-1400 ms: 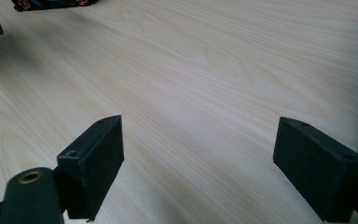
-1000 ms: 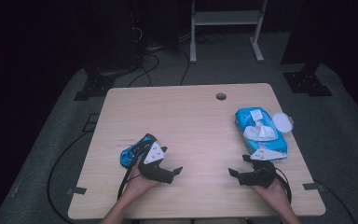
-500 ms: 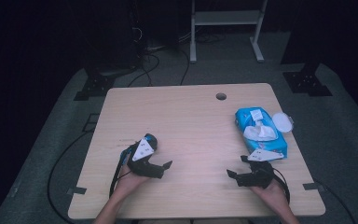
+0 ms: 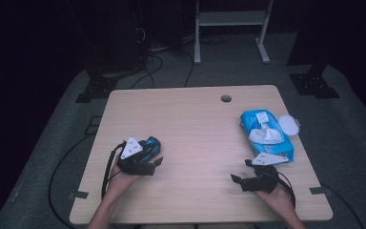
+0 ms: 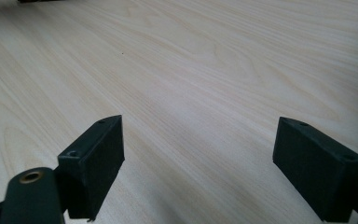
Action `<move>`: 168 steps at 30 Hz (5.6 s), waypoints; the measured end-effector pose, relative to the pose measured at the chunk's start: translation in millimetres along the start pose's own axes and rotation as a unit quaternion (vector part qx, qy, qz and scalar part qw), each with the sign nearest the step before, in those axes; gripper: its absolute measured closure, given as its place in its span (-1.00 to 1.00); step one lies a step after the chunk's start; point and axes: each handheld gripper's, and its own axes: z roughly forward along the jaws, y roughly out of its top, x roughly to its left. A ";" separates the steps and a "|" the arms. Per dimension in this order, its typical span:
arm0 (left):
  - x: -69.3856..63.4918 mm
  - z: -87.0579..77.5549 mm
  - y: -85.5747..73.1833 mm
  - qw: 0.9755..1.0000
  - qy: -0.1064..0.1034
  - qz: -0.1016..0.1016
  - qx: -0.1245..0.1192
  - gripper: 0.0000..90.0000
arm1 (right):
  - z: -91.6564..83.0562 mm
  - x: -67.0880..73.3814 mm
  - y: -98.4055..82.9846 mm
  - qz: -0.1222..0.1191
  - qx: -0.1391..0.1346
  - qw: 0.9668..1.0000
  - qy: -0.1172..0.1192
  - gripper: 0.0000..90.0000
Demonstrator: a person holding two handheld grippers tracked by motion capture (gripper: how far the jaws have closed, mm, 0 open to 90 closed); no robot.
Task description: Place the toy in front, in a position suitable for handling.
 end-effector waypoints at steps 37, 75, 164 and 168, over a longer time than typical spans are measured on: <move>46.5 19.1 -6.2 0.989 -0.003 0.005 0.145 -0.75 | 4.1 3.5 0.1 -0.003 0.013 1.000 0.010 -0.62; 58.9 56.0 23.1 0.926 -0.059 0.054 0.370 -0.58 | -0.8 1.9 0.8 0.001 0.002 1.000 0.026 -0.59; -77.1 104.3 95.2 0.895 -0.195 0.224 0.333 -0.42 | -17.8 -13.5 0.2 0.026 -0.032 0.999 0.017 -0.57; -94.0 115.2 95.5 0.887 -0.206 0.239 0.337 -0.42 | -21.9 -16.7 -0.7 0.029 -0.037 0.999 0.012 -0.57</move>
